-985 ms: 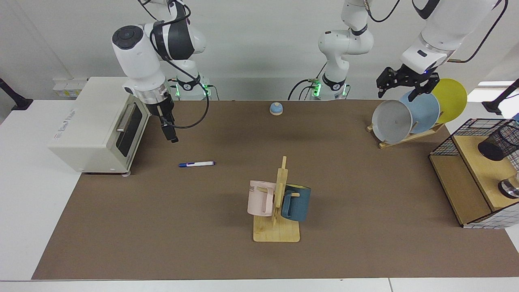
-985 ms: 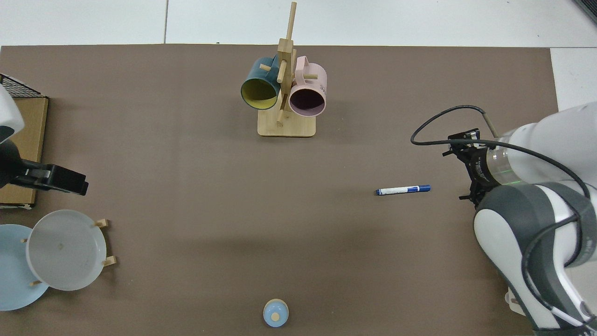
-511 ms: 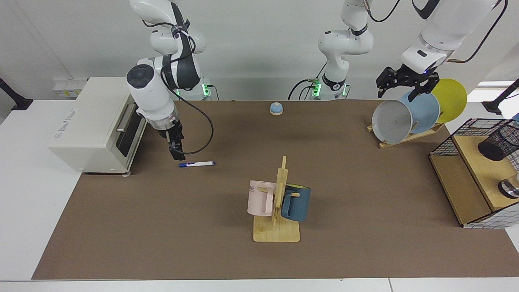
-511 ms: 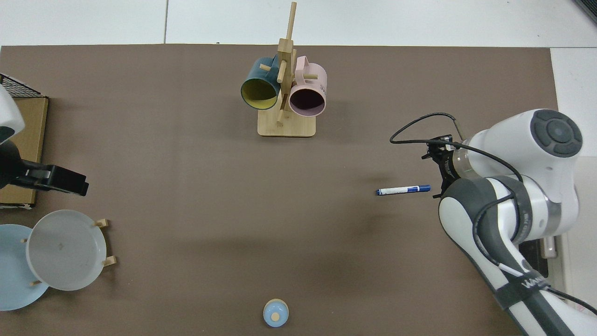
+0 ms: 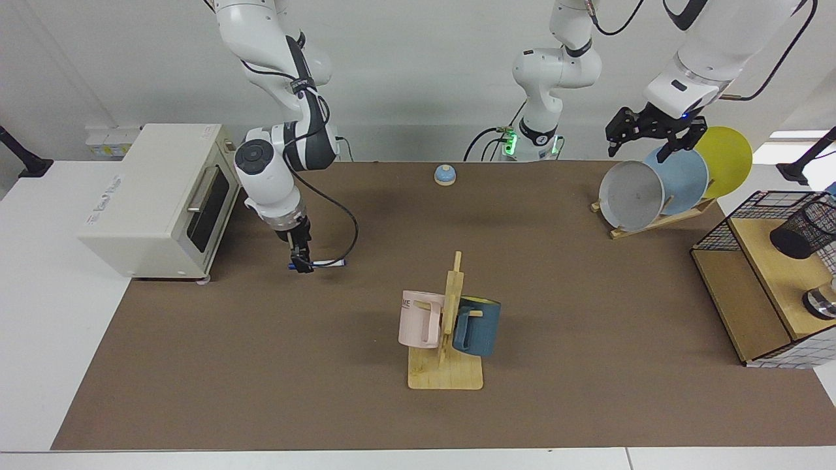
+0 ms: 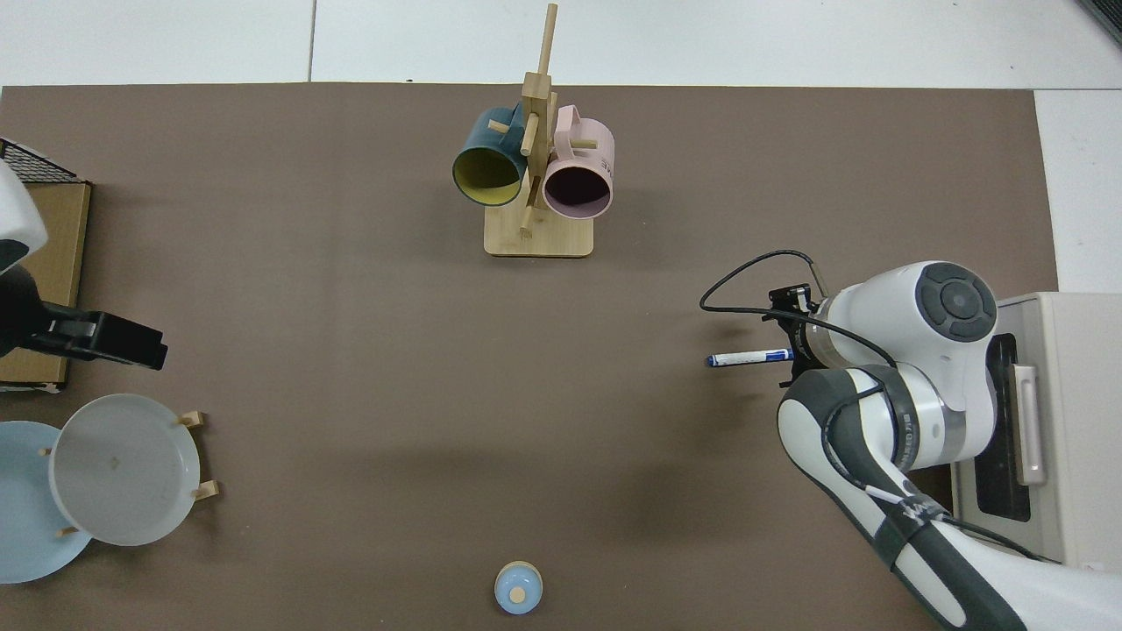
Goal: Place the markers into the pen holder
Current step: 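Lower the right gripper over the marker's middle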
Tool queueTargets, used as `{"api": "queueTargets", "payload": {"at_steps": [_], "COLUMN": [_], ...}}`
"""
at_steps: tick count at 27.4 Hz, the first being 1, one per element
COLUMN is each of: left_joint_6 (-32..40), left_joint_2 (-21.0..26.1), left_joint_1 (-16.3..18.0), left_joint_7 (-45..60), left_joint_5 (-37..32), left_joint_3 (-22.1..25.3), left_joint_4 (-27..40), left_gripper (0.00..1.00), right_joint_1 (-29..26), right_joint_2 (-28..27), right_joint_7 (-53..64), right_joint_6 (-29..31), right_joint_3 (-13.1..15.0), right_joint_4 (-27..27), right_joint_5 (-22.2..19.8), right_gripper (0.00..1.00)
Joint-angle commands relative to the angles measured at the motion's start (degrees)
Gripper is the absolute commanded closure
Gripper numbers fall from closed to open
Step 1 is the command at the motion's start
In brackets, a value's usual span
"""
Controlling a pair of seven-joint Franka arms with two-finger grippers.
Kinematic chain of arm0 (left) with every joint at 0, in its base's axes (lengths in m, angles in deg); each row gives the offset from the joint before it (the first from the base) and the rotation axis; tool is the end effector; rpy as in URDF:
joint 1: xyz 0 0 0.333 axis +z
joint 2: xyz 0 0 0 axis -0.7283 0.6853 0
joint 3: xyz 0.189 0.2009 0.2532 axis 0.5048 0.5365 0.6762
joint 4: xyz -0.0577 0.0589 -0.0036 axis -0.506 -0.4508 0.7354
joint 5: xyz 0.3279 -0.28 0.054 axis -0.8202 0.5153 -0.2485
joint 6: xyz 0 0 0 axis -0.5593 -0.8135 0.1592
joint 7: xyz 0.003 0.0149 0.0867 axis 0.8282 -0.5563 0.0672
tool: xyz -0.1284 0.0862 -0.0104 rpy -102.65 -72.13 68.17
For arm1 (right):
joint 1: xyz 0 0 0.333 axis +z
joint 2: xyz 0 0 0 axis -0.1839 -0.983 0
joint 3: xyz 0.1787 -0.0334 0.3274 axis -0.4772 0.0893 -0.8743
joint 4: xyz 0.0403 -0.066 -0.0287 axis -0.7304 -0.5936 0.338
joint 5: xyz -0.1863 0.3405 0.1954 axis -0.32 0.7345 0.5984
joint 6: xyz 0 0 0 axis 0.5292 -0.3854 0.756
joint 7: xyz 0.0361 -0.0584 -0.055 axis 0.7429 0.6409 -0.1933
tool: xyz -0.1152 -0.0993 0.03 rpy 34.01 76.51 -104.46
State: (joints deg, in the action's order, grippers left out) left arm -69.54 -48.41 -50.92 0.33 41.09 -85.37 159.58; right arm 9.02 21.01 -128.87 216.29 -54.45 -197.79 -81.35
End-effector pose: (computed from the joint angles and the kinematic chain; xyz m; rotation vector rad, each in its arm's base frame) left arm 0.5667 -0.0325 0.6543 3.0975 -0.2996 -0.1670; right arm 0.5794 0.0917 0.3036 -2.3849 1.9852 0.0810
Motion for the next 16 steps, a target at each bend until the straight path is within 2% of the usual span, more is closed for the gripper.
{"api": "queueTargets", "payload": {"at_steps": [1, 16], "left_joint_6": [0.23, 0.14], "left_joint_2": [-1.94, -1.94], "left_joint_1": [0.22, 0.22], "left_joint_7": [-0.49, -0.49], "left_joint_5": [0.78, 0.78], "left_joint_3": [-0.16, -0.07], "left_joint_4": [2.10, 2.19], "left_gripper": [0.00, 0.00], "right_joint_1": [-0.10, 0.08], "right_joint_2": [-2.07, -3.74], "right_joint_7": [-1.16, -0.99], "right_joint_6": [3.82, 6.01], "right_joint_3": [-0.14, -0.05], "right_joint_4": [-0.58, -0.67], "right_joint_5": [0.39, -0.13], "right_gripper": [0.01, 0.02]}}
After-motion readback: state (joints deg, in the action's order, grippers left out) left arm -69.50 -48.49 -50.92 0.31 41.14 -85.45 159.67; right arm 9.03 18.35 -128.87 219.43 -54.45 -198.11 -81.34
